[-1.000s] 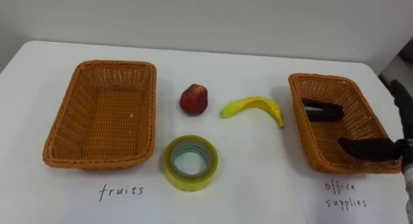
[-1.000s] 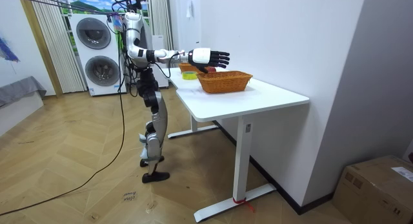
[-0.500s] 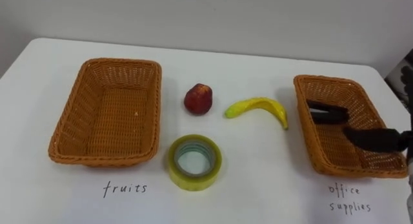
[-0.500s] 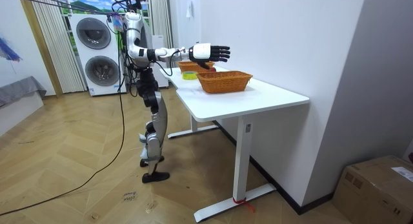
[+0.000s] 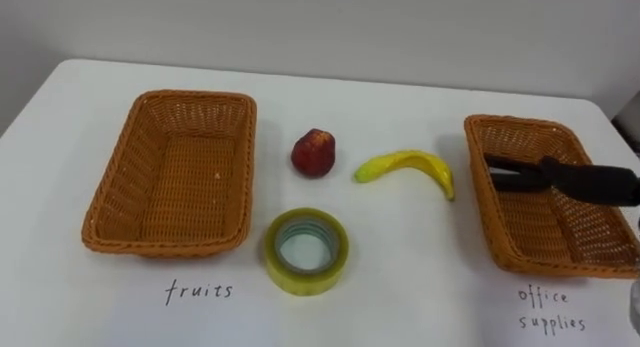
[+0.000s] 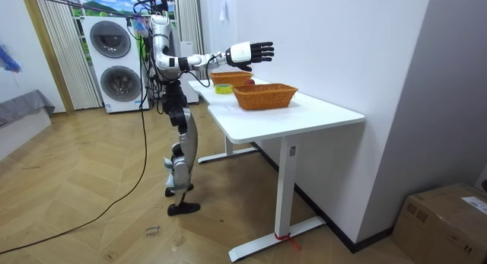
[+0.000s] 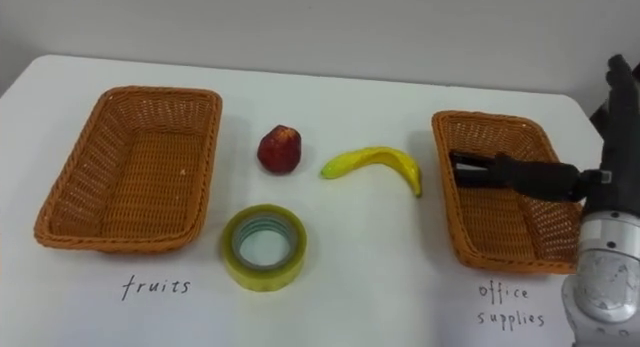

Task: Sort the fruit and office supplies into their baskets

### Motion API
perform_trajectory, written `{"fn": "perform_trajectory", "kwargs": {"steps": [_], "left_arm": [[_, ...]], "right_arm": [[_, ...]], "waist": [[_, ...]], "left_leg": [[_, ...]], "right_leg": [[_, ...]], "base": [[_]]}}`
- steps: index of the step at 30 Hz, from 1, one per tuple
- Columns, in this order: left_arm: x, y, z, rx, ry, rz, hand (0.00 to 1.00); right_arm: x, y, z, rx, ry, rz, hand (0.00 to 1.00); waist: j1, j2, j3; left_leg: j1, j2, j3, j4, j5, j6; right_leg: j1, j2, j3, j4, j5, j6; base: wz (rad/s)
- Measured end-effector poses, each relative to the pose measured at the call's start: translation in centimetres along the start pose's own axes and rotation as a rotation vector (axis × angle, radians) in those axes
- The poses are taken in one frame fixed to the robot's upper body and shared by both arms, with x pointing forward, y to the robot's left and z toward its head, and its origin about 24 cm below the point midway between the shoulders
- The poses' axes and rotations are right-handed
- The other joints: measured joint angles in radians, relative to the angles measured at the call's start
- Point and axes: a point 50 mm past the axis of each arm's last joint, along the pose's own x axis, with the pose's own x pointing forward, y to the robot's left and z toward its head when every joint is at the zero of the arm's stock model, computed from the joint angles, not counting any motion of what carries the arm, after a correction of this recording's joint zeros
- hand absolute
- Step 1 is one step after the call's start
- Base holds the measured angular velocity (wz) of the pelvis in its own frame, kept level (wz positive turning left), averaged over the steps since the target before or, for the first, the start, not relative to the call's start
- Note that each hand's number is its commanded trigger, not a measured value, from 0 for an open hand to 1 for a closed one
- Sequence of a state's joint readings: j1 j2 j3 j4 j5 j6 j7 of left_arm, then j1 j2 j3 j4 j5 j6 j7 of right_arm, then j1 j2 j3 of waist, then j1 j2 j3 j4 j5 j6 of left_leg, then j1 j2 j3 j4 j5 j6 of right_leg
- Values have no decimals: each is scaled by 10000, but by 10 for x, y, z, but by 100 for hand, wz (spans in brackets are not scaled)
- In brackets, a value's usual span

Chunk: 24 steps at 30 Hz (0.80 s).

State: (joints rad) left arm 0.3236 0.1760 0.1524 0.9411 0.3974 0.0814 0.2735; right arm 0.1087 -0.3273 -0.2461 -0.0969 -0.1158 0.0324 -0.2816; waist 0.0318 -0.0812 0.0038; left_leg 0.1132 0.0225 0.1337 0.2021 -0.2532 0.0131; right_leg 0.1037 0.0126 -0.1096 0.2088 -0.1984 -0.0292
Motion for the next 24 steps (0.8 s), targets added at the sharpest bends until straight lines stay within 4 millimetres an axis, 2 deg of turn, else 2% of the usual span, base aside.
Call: {"fn": "perform_trajectory", "kwargs": {"steps": [7,12,17,24], "left_arm": [[2,0,8,-8,-190,30,0],[1,-1,7,129,-137,-26,0],[1,-2,4,238,-4,-129,0],[-1,-11,4,648,45,-586,0]], "right_arm": [[-2,15,18,347,-707,455,0],[-5,24,18,1016,-534,1103,0],[-7,32,19,1183,-497,1807,0],[-14,55,18,2548,4,3242,0]], "waist": [[41,18,-7],[43,107,-7],[68,313,6],[207,270,7]], "left_leg": [[27,-7,-54,64,-1,2],[46,6,-85,127,-3,6],[24,-14,-214,175,-3,6],[-12,-25,-308,280,-1,0]], "right_leg": [[110,-42,-138,-34,0,0],[185,-102,-303,-35,0,1],[236,-114,-369,-47,-2,3],[291,-139,-461,-67,-14,-2]], "base": [[2],[4],[4],[3]]}}
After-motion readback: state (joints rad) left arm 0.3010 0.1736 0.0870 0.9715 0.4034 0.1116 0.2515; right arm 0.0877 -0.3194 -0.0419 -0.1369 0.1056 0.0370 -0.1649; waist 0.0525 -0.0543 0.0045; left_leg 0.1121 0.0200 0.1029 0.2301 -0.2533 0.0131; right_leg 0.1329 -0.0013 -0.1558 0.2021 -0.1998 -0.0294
